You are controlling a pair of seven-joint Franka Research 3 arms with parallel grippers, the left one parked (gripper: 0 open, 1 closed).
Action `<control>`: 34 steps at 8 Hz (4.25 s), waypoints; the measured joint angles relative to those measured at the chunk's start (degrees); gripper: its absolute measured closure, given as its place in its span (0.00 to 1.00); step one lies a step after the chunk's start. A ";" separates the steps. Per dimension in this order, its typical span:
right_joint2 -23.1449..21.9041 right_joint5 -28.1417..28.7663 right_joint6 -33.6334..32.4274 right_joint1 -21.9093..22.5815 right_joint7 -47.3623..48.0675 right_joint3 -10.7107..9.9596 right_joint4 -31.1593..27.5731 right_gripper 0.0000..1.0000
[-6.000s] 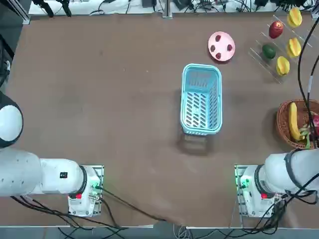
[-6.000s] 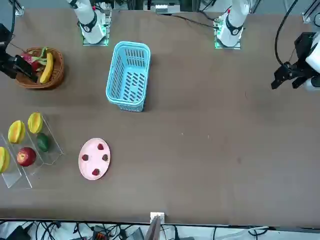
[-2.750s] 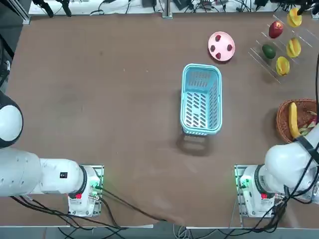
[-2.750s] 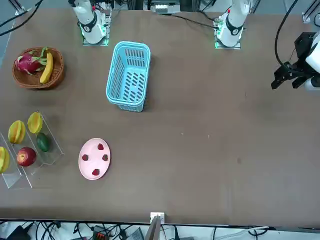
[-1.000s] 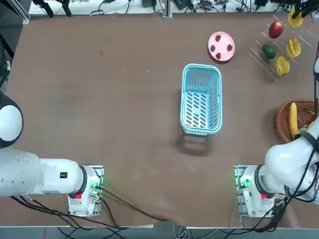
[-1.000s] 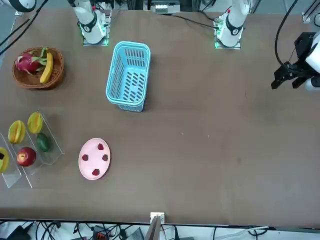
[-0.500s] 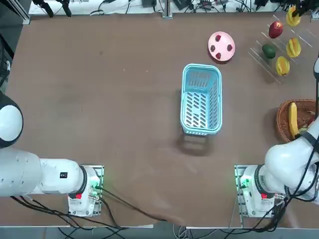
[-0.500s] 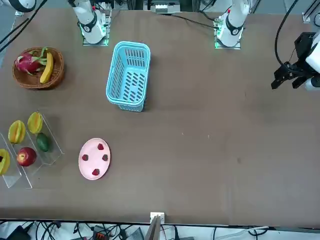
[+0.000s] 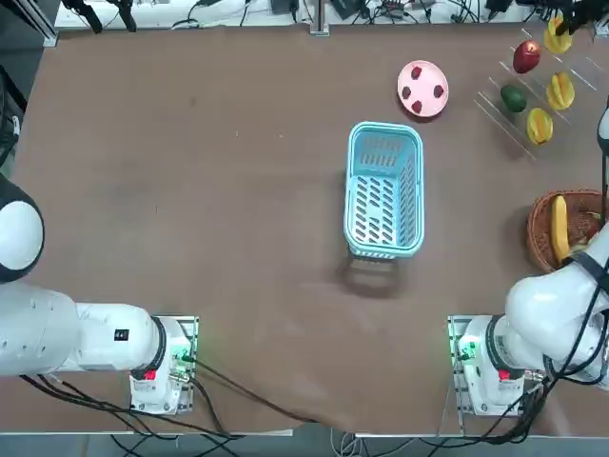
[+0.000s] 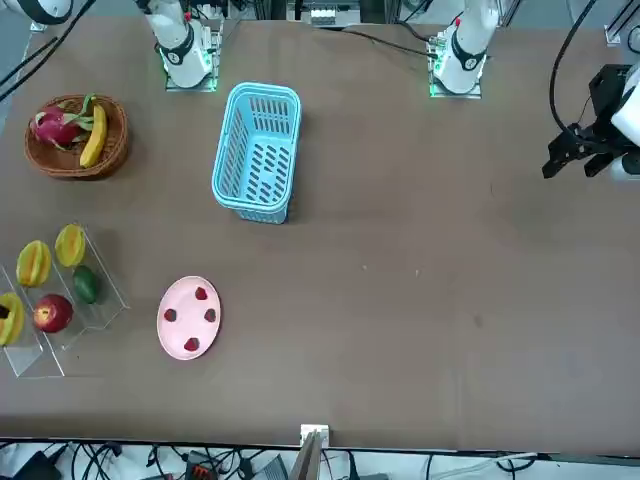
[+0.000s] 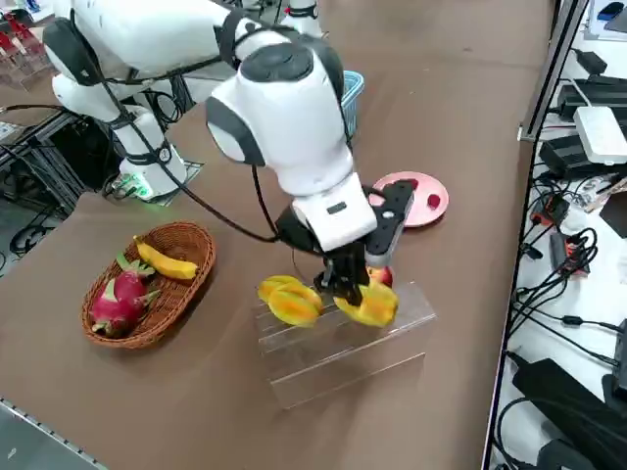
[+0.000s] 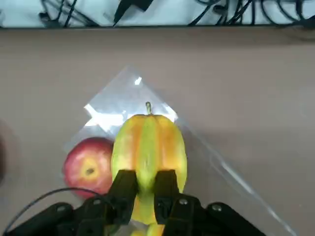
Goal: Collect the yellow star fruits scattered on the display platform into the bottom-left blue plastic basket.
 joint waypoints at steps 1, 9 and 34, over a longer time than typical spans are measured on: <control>-1.47 -0.83 -5.28 1.10 0.70 0.05 1.95 0.77; -24.63 0.26 -18.36 29.96 52.06 1.63 -20.97 0.77; -27.11 2.66 -2.44 2.83 -3.53 -10.25 -35.20 0.00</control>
